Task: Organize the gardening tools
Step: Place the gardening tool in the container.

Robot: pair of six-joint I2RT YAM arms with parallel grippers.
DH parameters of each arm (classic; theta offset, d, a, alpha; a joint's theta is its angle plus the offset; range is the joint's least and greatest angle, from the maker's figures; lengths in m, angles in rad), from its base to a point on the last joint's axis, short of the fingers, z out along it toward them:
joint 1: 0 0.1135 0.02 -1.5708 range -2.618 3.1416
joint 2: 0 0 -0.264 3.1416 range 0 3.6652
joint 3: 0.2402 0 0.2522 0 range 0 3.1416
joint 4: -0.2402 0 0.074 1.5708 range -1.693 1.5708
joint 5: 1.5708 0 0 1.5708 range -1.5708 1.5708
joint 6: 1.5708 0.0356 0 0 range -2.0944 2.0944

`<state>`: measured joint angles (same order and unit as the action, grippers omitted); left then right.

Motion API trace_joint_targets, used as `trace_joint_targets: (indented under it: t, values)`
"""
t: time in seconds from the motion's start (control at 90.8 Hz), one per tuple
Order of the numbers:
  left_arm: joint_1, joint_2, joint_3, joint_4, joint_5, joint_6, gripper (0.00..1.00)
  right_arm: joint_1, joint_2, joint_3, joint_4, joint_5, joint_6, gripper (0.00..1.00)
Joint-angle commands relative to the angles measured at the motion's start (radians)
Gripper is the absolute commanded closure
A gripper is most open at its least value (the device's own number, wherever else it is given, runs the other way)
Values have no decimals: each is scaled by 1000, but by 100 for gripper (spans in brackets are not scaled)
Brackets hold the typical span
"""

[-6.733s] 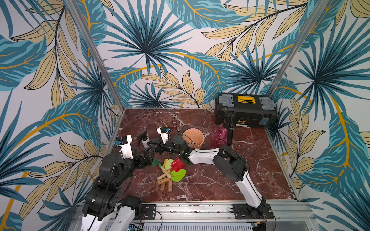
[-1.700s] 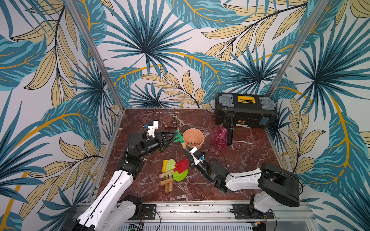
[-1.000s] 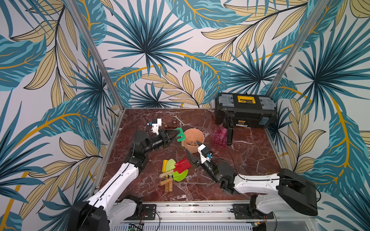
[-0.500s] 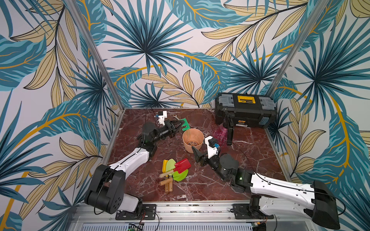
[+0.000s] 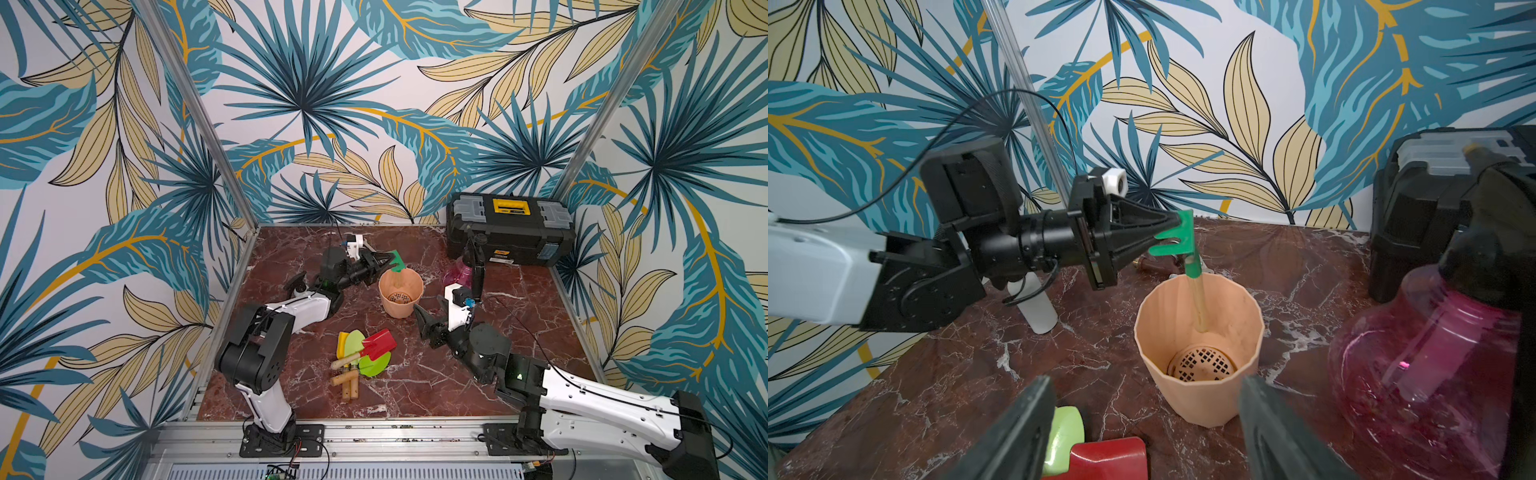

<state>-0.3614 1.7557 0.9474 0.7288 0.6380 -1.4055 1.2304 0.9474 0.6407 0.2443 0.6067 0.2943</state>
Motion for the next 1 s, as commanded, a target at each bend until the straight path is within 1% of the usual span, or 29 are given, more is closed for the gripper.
trace_joint_targets:
  t: [0.0, 0.198, 0.352, 0.529, 0.672, 0.716, 0.815, 0.991]
  values:
    - [-28, 54, 21, 85, -15, -38, 100, 2, -18, -31, -51, 29, 26, 26]
    - [-73, 92, 49, 4, -45, 16, 100, 3, -33, -48, -58, 41, 35, 26]
    - [-86, 102, 52, -23, -57, 38, 100, 1, -35, -55, -64, 47, 39, 26]
    - [-96, 105, 62, -70, -64, 67, 87, 3, -35, -57, -64, 53, 28, 26]
    - [-102, 99, 71, -79, -66, 74, 70, 3, -32, -58, -59, 52, 23, 26]
    - [-104, 95, 75, -86, -66, 78, 66, 3, -30, -58, -57, 53, 21, 26]
    - [-110, 84, 87, -108, -66, 100, 61, 3, -29, -60, -52, 53, 18, 26]
    - [-116, 70, 100, -129, -63, 116, 57, 3, -21, -59, -42, 52, 12, 26]
